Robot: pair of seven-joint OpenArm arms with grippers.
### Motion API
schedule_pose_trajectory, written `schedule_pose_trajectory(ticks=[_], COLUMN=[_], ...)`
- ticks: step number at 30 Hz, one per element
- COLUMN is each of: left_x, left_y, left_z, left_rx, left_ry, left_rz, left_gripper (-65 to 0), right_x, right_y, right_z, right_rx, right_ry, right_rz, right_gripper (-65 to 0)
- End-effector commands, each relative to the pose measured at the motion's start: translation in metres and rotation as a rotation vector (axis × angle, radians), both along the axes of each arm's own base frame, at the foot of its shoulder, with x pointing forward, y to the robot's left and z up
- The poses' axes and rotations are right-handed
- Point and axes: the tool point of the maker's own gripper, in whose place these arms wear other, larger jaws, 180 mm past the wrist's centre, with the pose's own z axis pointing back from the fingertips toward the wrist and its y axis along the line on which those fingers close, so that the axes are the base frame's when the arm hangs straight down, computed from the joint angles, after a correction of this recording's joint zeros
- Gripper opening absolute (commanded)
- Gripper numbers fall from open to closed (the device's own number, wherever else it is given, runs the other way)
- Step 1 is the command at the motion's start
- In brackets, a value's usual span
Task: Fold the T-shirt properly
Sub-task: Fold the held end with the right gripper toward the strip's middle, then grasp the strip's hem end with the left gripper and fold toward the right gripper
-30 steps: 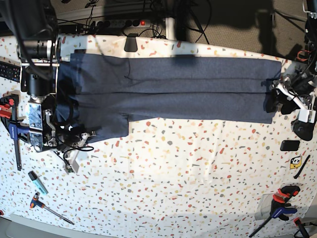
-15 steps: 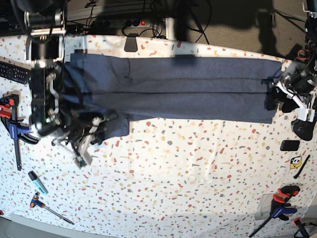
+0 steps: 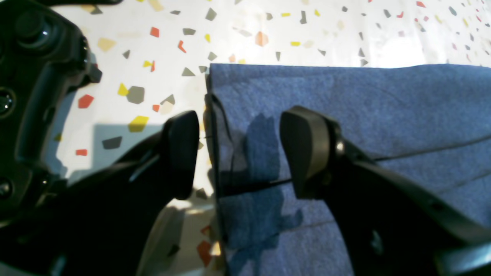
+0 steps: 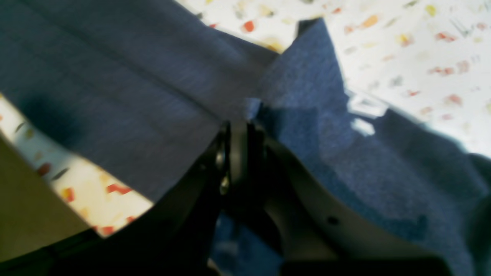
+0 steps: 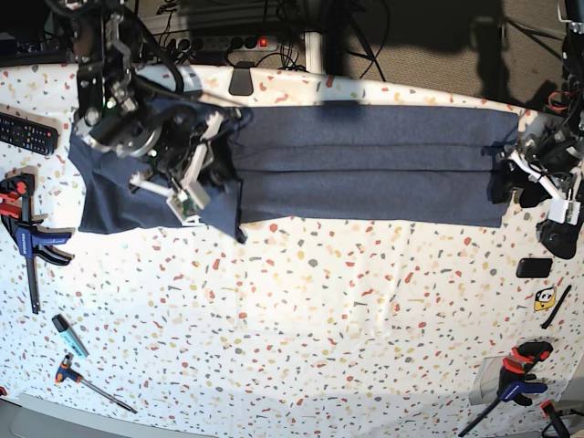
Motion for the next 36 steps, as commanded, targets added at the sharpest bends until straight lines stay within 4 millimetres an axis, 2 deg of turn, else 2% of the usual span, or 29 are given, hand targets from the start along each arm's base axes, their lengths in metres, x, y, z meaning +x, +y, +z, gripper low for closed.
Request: schedule_pose_trajectory(ticks=[1, 6, 13, 22, 23, 26, 28, 36], left_x=[0.01, 0.01, 0.01, 0.01, 0.01, 0.01, 0.01, -0.002], left_y=[0.006, 0.005, 0.006, 0.006, 0.006, 0.008, 0.01, 0.019], left_z=[0.018, 0.018, 0.018, 0.018, 0.018, 0.019, 0.019, 0.007], left_rx=[0.007, 0.006, 0.006, 0.007, 0.007, 0.013, 0.023, 0.054], left_ry=[-0.059, -0.06, -0.059, -0.059, -0.059, -0.058, -0.051, 0.025], left_rz=[0.0, -0.001, 0.0, -0.001, -0.001, -0.002, -0.005, -0.002], left_gripper=[-28.9, -28.9, -28.9, -28.9, -28.9, -28.9, -28.9, -28.9], right_x=[0.001, -0.017, -0.033, -0.037, -0.037, -0.038, -0.036, -0.029], right_y=[0.003, 0.006, 0.007, 0.008, 0.007, 0.007, 0.007, 0.007], right_z=[0.011, 0.0, -0.01, -0.012, -0.013, -0.013, -0.012, -0.007], right_rx=[0.02, 0.043, 0.043, 0.047, 0.046, 0.043, 0.044, 0.043], right_ry=[-0.043, -0.008, 0.034, 0.044, 0.046, 0.049, 0.044, 0.024], right_rz=[0.019, 0.019, 0.023, 0.024, 0.024, 0.024, 0.024, 0.024], right_gripper=[-65.0, -65.0, -65.0, -65.0, -62.3, -43.4, -35.2, -33.8])
